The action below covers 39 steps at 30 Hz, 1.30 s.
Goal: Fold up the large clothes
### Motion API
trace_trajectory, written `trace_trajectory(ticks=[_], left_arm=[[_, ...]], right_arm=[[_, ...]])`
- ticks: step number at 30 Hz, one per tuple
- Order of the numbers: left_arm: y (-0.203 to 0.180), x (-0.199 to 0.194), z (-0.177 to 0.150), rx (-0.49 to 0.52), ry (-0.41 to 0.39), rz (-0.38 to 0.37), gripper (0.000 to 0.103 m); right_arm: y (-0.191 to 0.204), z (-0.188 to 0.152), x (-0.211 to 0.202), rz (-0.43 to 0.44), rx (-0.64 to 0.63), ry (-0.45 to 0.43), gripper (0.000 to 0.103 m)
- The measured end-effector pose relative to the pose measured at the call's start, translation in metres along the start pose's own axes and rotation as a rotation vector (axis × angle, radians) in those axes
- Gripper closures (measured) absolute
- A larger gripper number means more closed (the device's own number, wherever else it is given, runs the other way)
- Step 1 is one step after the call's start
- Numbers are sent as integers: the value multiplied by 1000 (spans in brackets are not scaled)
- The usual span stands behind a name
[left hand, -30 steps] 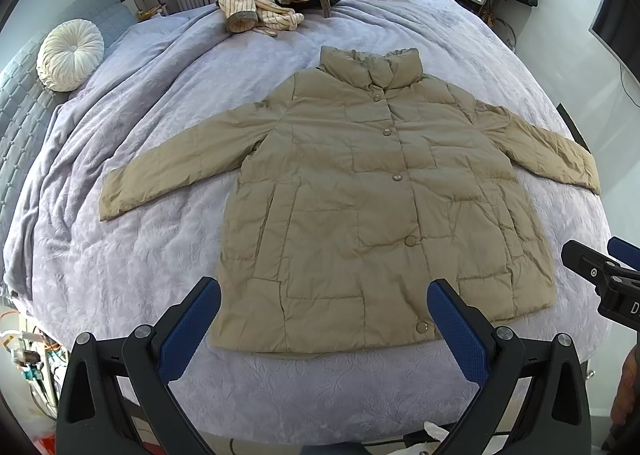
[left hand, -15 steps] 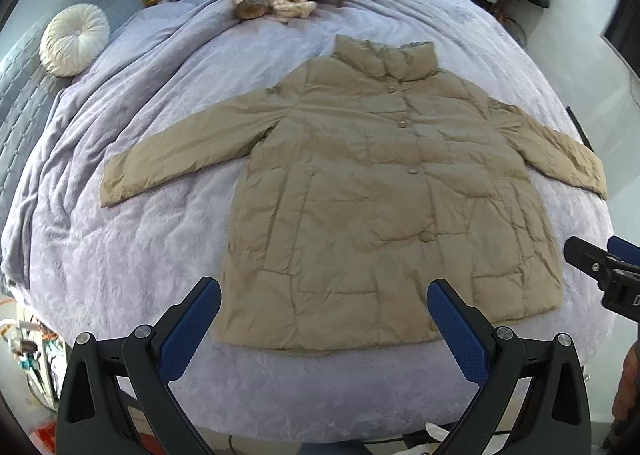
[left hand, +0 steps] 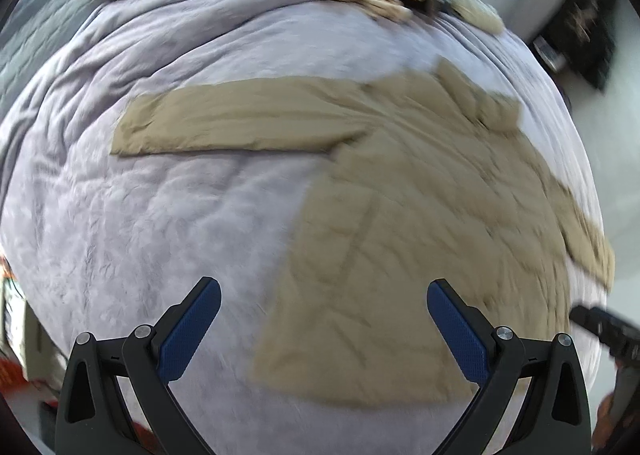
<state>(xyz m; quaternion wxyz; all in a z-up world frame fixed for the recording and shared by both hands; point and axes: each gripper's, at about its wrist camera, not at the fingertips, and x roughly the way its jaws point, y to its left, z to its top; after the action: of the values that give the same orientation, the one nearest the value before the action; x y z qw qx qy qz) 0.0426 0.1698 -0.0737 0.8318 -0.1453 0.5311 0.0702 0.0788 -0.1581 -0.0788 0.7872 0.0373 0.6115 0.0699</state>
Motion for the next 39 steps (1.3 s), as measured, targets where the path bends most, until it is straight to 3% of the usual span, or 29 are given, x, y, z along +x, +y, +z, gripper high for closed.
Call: trace_trajectory(ticks=[10, 24, 25, 26, 27, 28, 29, 30, 32, 34, 36, 39], left_arm=[[138, 114, 64, -354, -30, -104, 0], [222, 229, 118, -534, -63, -181, 0], [225, 232, 119, -545, -78, -183, 0], [227, 233, 121, -549, -88, -180, 0], [228, 234, 122, -549, -98, -173, 0], [228, 234, 124, -546, -107, -163, 0], [227, 235, 126, -540, -112, -150, 5], [226, 234, 126, -533, -119, -132, 13], [225, 234, 129, -501, -131, -115, 66], [231, 237, 131, -504, -130, -237, 94], [228, 231, 136, -489, -147, -246, 94], [203, 209, 152, -370, -204, -249, 94]], right_arm=[[65, 49, 82, -11, -85, 45, 0], [170, 156, 186, 109, -170, -80, 3], [176, 160, 192, 113, -172, -93, 7], [180, 164, 198, 118, -173, -96, 24], [184, 168, 208, 133, -174, -83, 51], [186, 169, 214, 150, -170, -69, 66], [188, 171, 221, 165, -165, -55, 84], [190, 172, 228, 162, -165, -50, 86], [191, 170, 239, 144, -179, -49, 86], [188, 169, 250, 143, -171, -32, 86], [180, 169, 260, 162, -139, -13, 86], [170, 170, 269, 194, -92, 4, 86]])
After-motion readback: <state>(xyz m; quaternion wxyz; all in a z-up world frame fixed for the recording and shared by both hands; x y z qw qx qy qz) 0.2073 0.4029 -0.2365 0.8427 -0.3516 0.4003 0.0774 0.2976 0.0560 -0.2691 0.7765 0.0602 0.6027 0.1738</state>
